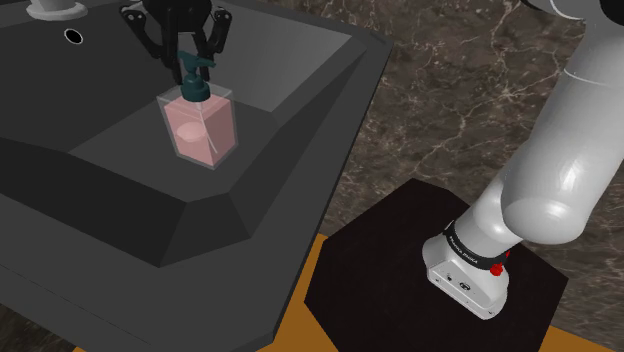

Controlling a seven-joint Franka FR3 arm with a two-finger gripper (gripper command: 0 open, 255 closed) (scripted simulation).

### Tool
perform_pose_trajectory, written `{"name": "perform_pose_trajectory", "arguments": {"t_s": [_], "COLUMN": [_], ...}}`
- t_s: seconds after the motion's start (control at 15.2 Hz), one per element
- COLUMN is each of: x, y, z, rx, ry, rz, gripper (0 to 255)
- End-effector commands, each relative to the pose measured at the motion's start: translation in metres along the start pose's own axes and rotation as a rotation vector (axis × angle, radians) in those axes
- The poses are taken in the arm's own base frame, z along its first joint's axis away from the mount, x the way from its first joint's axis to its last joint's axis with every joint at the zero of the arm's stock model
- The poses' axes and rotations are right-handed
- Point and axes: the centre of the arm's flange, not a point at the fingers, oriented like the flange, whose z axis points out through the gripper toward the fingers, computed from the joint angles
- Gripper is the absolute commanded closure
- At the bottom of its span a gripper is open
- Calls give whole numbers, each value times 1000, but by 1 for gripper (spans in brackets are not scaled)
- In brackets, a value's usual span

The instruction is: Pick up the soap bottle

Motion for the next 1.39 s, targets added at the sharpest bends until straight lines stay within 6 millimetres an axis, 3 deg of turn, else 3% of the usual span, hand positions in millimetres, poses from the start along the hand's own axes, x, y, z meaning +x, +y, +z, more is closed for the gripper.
{"name": "perform_pose_trajectory", "arguments": {"t_s": [0.0,0.33,1.32], "x": [1,0,1], "y": [1,0,-4], "z": [2,1,-78], "rx": [-3,-3,-3], "ry": [-3,-3,-3], "rz": [1,1,1], "gripper": [255,255,255]}}
